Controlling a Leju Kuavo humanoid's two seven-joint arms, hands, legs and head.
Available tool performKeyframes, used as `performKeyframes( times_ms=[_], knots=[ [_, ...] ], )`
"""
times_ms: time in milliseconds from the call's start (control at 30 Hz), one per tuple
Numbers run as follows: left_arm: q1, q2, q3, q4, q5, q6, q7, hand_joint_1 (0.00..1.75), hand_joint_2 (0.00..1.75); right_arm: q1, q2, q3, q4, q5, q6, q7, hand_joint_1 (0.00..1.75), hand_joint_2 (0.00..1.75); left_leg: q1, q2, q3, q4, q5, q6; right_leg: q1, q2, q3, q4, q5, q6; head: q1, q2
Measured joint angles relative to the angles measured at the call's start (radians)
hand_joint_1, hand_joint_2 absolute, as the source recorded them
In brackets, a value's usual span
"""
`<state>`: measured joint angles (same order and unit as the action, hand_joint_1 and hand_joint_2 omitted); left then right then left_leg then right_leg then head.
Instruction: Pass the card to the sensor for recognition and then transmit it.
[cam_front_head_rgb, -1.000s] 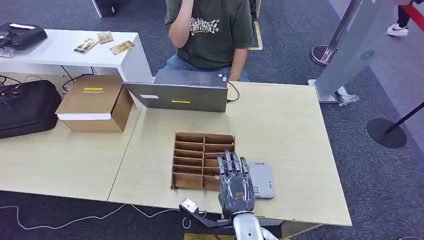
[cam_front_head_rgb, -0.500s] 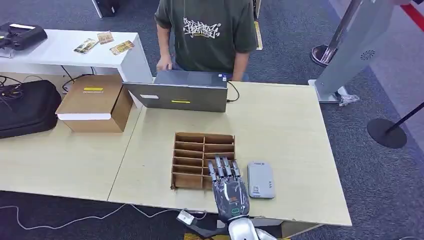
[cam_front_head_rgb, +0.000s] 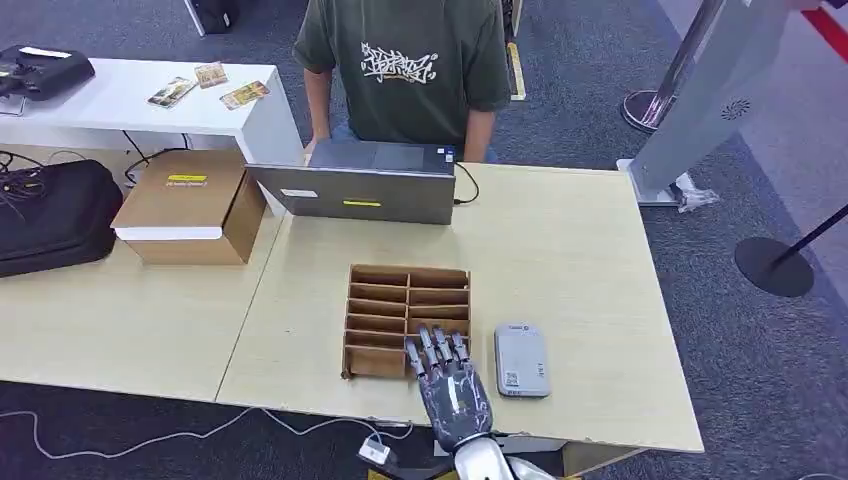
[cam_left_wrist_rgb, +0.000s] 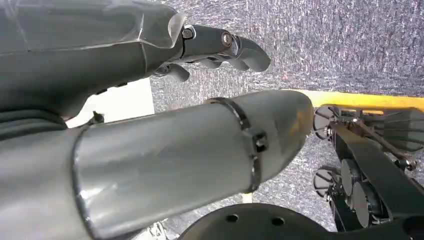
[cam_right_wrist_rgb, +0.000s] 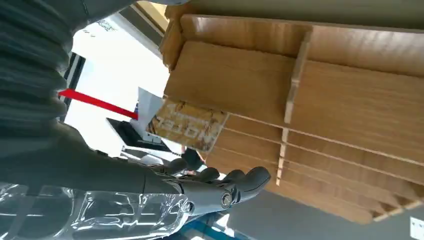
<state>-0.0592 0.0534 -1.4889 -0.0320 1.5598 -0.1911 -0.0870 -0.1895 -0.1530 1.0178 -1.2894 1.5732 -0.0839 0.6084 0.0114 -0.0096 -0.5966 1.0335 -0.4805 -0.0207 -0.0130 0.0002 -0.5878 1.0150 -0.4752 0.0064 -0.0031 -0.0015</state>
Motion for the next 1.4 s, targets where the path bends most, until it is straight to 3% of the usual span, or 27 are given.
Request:
performKeyframes(
  times_ms=[200, 333, 700, 967, 1400],
  knots=[
    [0.000, 0.003, 0.000, 0.000, -0.006, 0.000, 0.000, 0.00, 0.00, 0.003, 0.009, -0.015, 0.015, 0.000, 0.000, -0.008, 0.00, 1.75, 0.000, 0.000, 0.000, 0.000, 0.000, 0.000, 0.000, 0.000, 0.000, 0.000, 0.000, 0.000, 0.000, 0.000],
    [0.000, 0.004, 0.000, 0.000, -0.006, 0.000, 0.000, 0.00, 0.00, 0.002, 0.009, -0.019, 0.006, 0.000, 0.002, 0.020, 0.00, 1.75, 0.000, 0.000, 0.000, 0.000, 0.000, 0.000, 0.000, 0.000, 0.000, 0.000, 0.000, 0.000, 0.000, 0.000],
    [0.000, 0.004, -0.001, 0.000, 0.001, 0.000, -0.003, 0.00, 0.00, -0.011, -0.013, -0.019, -0.107, 0.000, -0.011, 0.090, 0.00, 1.75, 0.000, 0.000, 0.000, 0.000, 0.000, 0.000, 0.000, 0.000, 0.000, 0.000, 0.000, 0.000, 0.000, 0.000],
    [0.000, 0.003, -0.002, 0.000, 0.002, 0.000, -0.003, 0.00, 0.00, -0.016, -0.027, -0.034, -0.174, 0.000, 0.000, 0.091, 0.00, 1.75, 0.000, 0.000, 0.000, 0.000, 0.000, 0.000, 0.000, 0.000, 0.000, 0.000, 0.000, 0.000, 0.000, 0.000],
    [-0.003, 0.005, -0.010, 0.000, 0.011, 0.002, 0.000, 0.00, 0.00, 0.003, -0.013, -0.121, -0.100, 0.000, -0.043, -0.047, 0.00, 1.75, 0.000, 0.000, 0.000, 0.000, 0.000, 0.000, 0.000, 0.000, 0.000, 0.000, 0.000, 0.000, 0.000, 0.000]
  ],
)
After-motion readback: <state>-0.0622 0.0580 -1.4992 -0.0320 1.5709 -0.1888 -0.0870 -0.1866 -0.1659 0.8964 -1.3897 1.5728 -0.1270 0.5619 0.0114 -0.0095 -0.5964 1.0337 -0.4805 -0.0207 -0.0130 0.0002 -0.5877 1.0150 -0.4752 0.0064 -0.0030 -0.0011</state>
